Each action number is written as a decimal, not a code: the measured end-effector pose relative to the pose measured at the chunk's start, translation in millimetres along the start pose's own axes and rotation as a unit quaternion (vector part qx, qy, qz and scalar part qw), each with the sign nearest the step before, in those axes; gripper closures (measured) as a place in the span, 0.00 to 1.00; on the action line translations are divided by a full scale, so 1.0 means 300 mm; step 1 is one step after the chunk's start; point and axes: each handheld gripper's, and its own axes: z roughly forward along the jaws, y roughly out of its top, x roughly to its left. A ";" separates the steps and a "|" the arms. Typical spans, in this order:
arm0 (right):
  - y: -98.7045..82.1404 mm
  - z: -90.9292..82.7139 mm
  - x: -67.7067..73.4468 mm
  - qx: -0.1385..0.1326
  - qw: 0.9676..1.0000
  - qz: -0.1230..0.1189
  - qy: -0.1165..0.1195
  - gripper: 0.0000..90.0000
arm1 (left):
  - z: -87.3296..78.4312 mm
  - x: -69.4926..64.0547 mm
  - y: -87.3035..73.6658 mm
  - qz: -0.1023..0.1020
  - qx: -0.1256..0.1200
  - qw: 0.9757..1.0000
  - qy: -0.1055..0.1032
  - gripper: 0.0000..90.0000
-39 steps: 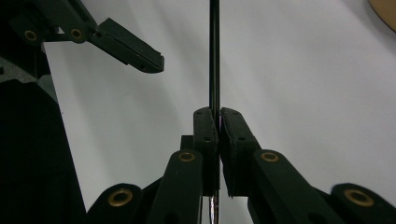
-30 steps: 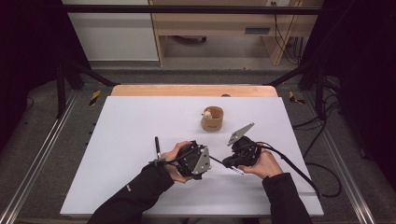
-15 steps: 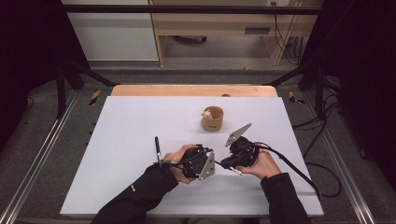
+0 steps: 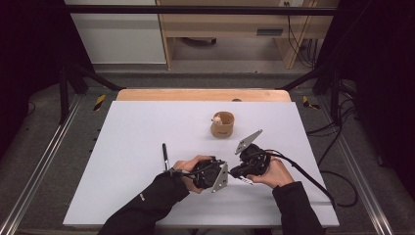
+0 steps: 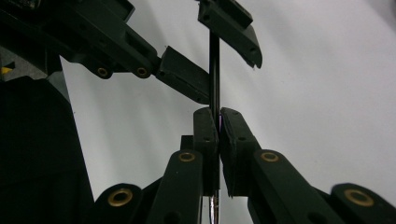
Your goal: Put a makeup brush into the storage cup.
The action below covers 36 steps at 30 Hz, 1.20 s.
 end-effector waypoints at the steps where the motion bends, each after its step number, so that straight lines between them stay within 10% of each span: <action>1: 0.000 0.001 -0.001 0.000 1.000 0.000 0.001 0.95 | 0.000 0.000 0.000 0.001 0.000 1.000 0.000 0.69; 19: -0.002 0.003 0.003 0.005 1.000 -0.002 0.007 0.95 | 0.011 -0.027 0.013 0.055 0.010 0.998 -0.008 0.88; 36: -0.003 -0.004 0.002 -0.005 1.000 -0.006 0.010 0.95 | 0.010 -0.031 0.014 0.065 0.011 0.997 -0.027 0.94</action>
